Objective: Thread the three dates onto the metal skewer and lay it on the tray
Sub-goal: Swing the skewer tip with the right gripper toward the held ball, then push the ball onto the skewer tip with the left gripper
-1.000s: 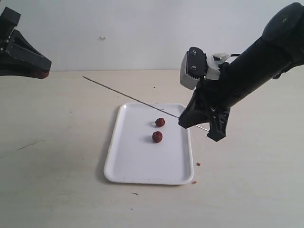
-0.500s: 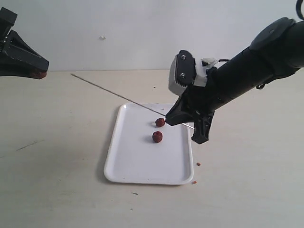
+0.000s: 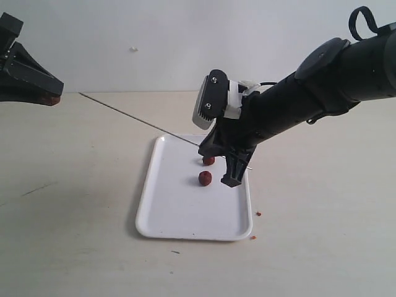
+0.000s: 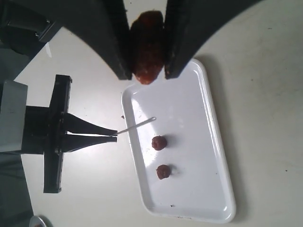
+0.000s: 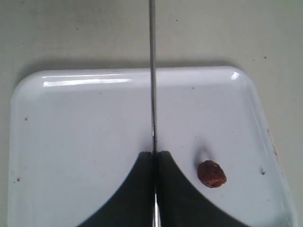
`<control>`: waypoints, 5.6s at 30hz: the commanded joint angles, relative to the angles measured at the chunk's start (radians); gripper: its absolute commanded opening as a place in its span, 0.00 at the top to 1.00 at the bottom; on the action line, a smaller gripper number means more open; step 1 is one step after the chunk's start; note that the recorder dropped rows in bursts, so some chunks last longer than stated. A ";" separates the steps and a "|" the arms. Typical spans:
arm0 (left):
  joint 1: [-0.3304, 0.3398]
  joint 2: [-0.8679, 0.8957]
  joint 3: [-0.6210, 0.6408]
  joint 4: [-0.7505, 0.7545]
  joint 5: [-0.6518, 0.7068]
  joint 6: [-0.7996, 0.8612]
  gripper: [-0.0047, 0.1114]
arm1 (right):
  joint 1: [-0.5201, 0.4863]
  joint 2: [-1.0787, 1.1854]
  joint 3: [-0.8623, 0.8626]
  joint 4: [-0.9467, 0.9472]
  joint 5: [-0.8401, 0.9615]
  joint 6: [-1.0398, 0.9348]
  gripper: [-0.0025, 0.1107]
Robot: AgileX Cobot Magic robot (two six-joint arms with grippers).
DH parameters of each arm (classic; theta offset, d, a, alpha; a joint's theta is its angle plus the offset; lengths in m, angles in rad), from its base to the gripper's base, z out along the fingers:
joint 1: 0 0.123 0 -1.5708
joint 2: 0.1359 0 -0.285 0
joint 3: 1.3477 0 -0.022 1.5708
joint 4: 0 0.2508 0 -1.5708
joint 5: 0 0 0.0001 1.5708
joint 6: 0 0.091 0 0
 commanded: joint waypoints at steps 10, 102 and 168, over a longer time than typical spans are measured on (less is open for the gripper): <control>-0.003 -0.001 0.012 -0.040 0.001 -0.001 0.74 | 0.002 -0.002 0.003 0.058 0.098 -0.052 0.98; -0.003 0.029 0.050 -0.088 -0.024 0.069 0.74 | 0.002 -0.002 0.003 -0.046 0.129 -0.001 0.98; -0.142 0.029 0.062 -0.127 -0.148 0.074 0.37 | 0.002 -0.002 0.003 0.187 0.096 -0.026 0.98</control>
